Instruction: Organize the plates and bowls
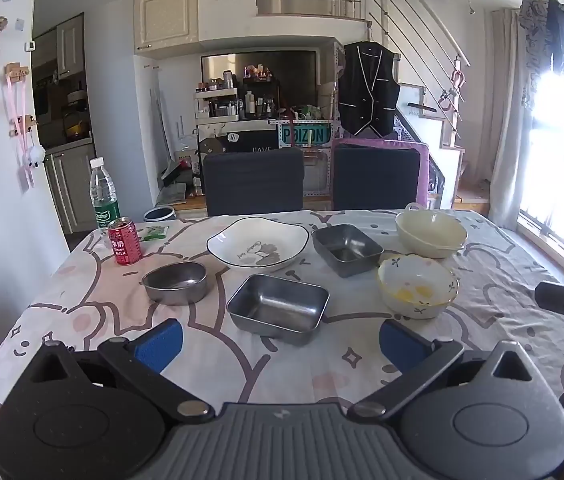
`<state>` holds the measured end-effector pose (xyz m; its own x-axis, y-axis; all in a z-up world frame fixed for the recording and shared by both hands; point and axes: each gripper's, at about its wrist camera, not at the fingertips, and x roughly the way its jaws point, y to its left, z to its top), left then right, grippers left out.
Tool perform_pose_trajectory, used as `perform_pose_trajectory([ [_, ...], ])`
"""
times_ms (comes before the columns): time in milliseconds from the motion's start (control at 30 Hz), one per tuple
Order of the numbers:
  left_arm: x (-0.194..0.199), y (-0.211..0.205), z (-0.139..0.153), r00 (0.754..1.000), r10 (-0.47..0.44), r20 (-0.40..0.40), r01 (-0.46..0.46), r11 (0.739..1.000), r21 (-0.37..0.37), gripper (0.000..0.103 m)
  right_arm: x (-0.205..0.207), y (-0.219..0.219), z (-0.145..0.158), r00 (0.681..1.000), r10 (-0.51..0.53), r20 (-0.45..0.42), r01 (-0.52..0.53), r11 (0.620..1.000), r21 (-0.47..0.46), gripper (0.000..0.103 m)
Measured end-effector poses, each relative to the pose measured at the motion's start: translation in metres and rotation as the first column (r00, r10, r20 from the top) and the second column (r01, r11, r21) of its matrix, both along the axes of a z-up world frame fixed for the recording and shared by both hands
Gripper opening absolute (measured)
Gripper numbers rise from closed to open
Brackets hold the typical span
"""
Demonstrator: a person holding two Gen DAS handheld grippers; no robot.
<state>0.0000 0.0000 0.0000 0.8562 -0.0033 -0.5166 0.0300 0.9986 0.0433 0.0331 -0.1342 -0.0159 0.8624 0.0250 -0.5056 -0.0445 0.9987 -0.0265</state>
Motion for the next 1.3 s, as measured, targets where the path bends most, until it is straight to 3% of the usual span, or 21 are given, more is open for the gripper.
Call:
perform_pose_trajectory([
  [1300, -0.0025, -0.0031, 0.0029, 1.000, 0.002, 0.008, -0.001, 1.000, -0.015, 0.103, -0.0001, -0.0019, -0.0022, 1.000, -0.004, -0.004, 0.004, 1.000, -0.017, 0.103],
])
